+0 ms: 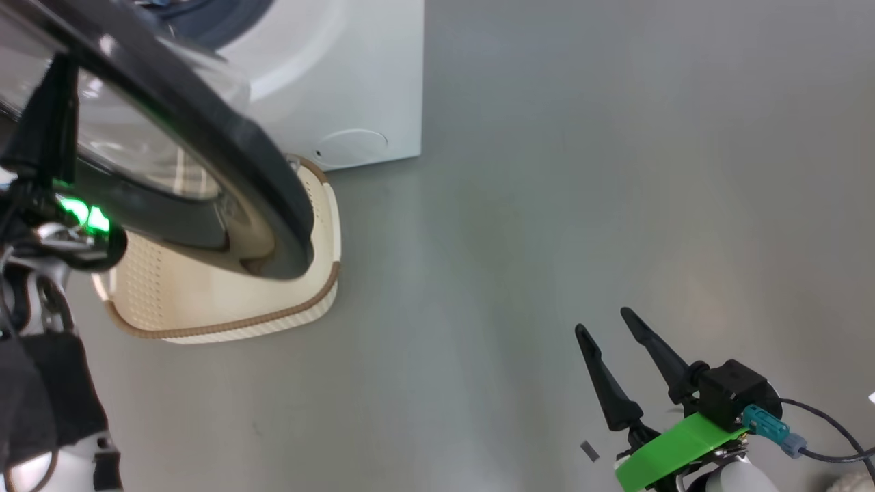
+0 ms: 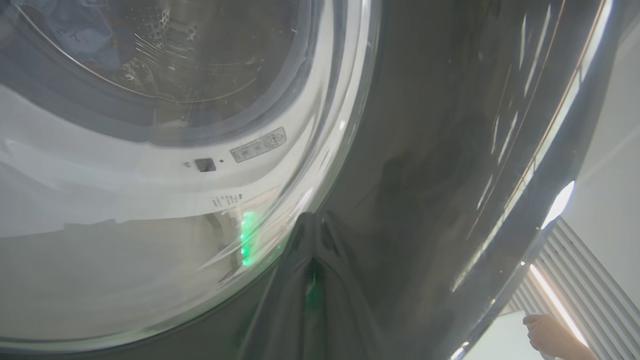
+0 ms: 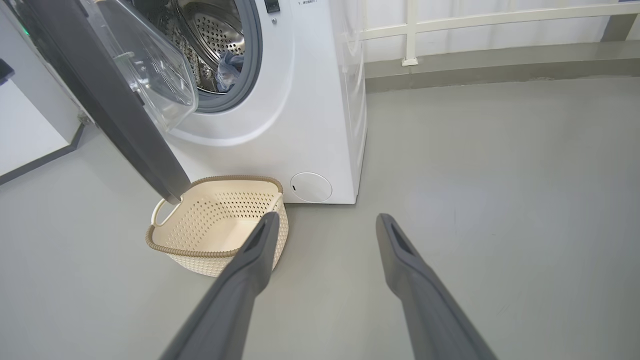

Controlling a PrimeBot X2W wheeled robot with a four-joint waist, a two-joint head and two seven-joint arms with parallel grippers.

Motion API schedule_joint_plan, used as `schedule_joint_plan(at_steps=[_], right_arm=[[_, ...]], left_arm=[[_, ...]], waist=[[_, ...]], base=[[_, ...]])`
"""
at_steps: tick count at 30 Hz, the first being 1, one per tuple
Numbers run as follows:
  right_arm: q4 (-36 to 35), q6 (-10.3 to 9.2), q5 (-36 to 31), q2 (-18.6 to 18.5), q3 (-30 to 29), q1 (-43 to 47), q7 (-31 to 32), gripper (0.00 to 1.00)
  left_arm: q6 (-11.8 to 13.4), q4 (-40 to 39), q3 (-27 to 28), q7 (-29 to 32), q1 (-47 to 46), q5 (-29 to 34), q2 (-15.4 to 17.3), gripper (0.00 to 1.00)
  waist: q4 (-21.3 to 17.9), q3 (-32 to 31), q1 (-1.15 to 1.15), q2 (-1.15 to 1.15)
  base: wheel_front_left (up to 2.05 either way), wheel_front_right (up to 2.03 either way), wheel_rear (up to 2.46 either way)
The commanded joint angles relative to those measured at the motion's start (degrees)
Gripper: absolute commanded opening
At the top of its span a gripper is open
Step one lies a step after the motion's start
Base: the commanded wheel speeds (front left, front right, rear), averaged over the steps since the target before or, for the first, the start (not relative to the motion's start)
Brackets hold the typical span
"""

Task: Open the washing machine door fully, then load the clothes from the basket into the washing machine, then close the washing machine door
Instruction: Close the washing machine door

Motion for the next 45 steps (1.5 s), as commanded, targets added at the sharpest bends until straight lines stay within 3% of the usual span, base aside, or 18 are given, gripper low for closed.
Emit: schedule_joint_plan(at_steps=[1, 15, 22, 35, 45], right_arm=[[-1.7, 0.09, 0.1, 0.0, 1.1, -1.4, -0.7, 1.00], [-2.9, 0.09, -0.1, 1.4, 0.4, -3.1, -0.7, 1.00], [-3.1, 0.09, -0.3, 2.1, -0.2, -3.0, -0.7, 1.00], [-2.0, 0.09, -0.3, 1.7, 0.4, -2.1, -0.7, 1.00], [-1.0, 0.09, 0.1, 1.7, 0.9, 0.1, -0.7, 1.00]], left_arm=[[-0.6, -1.7, -0.1, -0.1, -3.1, -0.4, 1.4, 0.00], [-0.6, -1.5, -2.1, -1.5, -9.0, 0.3, 1.7, 0.00], [-0.6, -0.7, -1.3, -3.0, -9.8, 0.9, 2.5, 0.00], [-0.6, -3.8, -0.5, -6.0, -3.6, 3.2, 3.6, 0.00], [-0.6, -10.4, -2.8, -14.3, 4.4, 9.4, 4.8, 0.00]], waist=[[-1.1, 1.3, 0.00, 0.00], [-6.3, 6.8, 0.00, 0.00], [-7.1, 7.1, 0.00, 0.00], [-2.5, 1.6, 0.00, 0.00], [1.9, -4.6, 0.00, 0.00]], base=[[0.00, 0.00, 0.00], [0.00, 0.00, 0.00], [0.00, 0.00, 0.00], [0.00, 0.00, 0.00], [0.00, 0.00, 0.00]])
